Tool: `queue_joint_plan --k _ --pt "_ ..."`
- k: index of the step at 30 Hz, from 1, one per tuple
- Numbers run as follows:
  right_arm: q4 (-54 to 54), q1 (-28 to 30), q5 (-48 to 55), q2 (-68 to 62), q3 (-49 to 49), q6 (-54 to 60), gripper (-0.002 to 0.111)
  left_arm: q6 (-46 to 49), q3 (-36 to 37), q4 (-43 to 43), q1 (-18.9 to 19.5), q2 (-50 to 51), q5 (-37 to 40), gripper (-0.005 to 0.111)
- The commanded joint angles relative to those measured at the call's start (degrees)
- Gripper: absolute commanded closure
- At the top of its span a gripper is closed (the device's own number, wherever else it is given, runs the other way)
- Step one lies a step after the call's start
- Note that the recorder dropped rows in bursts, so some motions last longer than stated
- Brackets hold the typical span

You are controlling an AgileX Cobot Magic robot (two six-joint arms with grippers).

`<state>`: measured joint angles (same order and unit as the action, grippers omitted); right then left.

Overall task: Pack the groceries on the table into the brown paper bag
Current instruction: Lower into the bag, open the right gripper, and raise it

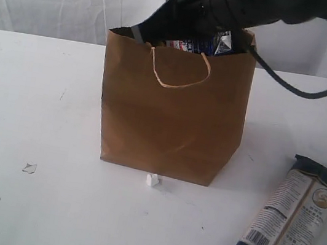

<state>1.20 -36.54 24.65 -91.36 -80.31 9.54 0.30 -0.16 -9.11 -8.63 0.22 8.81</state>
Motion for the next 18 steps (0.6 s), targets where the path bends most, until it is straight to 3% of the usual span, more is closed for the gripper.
queue_joint_plan --k 1,8,15,18 --pt "0.12 -0.10 -0.63 -1.12 -0.60 0.85 0.108 0.20 0.16 -0.42 0.18 -0.22 0.26 0.054" --pt "0.12 -0.10 -0.27 -2.04 -1.67 0.85 0.105 0.20 0.16 -0.42 0.18 -0.22 0.26 0.054" --pt "0.12 -0.10 -0.07 -1.93 -2.48 0.85 0.067 0.20 0.16 -0.42 0.18 -0.22 0.26 0.054" --pt "0.12 -0.10 0.64 -1.93 -2.48 0.85 0.061 0.20 0.16 -0.42 0.18 -0.22 0.26 0.054"
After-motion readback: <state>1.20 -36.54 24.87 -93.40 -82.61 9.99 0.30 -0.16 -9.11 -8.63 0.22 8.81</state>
